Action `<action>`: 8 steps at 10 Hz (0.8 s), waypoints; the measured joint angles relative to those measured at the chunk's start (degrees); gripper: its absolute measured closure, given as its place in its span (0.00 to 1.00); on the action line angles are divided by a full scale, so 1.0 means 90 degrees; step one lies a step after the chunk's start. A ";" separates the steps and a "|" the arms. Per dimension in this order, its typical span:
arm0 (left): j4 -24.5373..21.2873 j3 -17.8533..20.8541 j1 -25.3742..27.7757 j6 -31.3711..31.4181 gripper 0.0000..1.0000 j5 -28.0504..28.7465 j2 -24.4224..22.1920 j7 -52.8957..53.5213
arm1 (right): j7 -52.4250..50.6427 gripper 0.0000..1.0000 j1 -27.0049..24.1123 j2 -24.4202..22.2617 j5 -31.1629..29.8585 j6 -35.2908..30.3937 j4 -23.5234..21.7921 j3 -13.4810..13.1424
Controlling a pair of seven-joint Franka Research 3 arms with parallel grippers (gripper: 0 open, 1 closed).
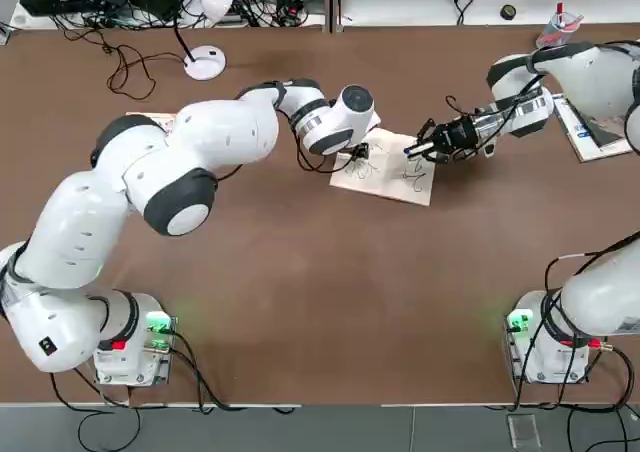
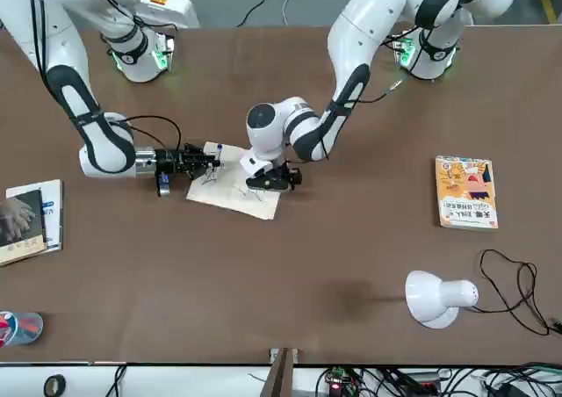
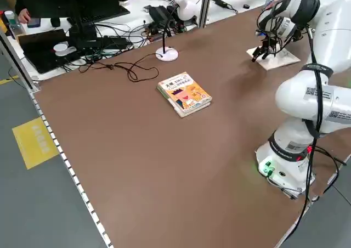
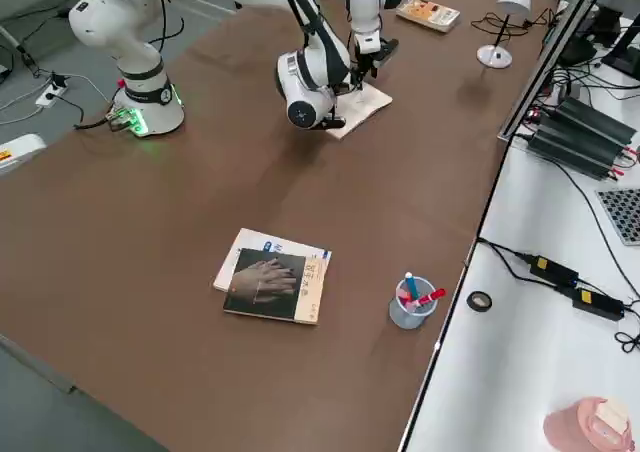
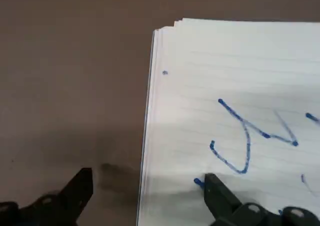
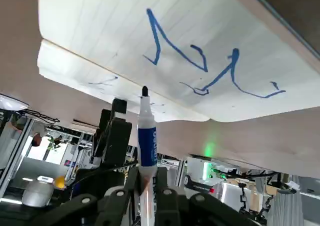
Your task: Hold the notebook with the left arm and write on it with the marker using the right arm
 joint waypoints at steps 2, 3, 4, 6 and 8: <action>0.0000 -0.0002 -0.0001 0.0001 0.00 0.0026 0.0000 0.0000 | -0.0124 0.83 0.0002 0.0101 0.0085 -0.0002 -0.0001 0.0001; 0.0000 -0.0002 -0.0001 0.0001 0.00 0.0029 0.0000 0.0000 | -0.0196 0.83 0.0005 0.0145 0.0096 -0.0002 -0.0002 0.0001; 0.0000 -0.0003 -0.0001 0.0001 0.00 0.0030 0.0000 0.0000 | -0.0275 0.83 0.0007 0.0181 0.0108 -0.0002 -0.0002 0.0001; 0.0000 -0.0003 -0.0001 0.0001 0.00 0.0033 0.0000 0.0000 | -0.0386 0.83 0.0007 0.0236 0.0130 -0.0002 -0.0002 0.0001; 0.0000 -0.0003 -0.0001 0.0001 0.00 0.0034 0.0000 0.0000 | -0.0437 0.83 0.0015 0.0247 0.0135 -0.0002 -0.0002 0.0002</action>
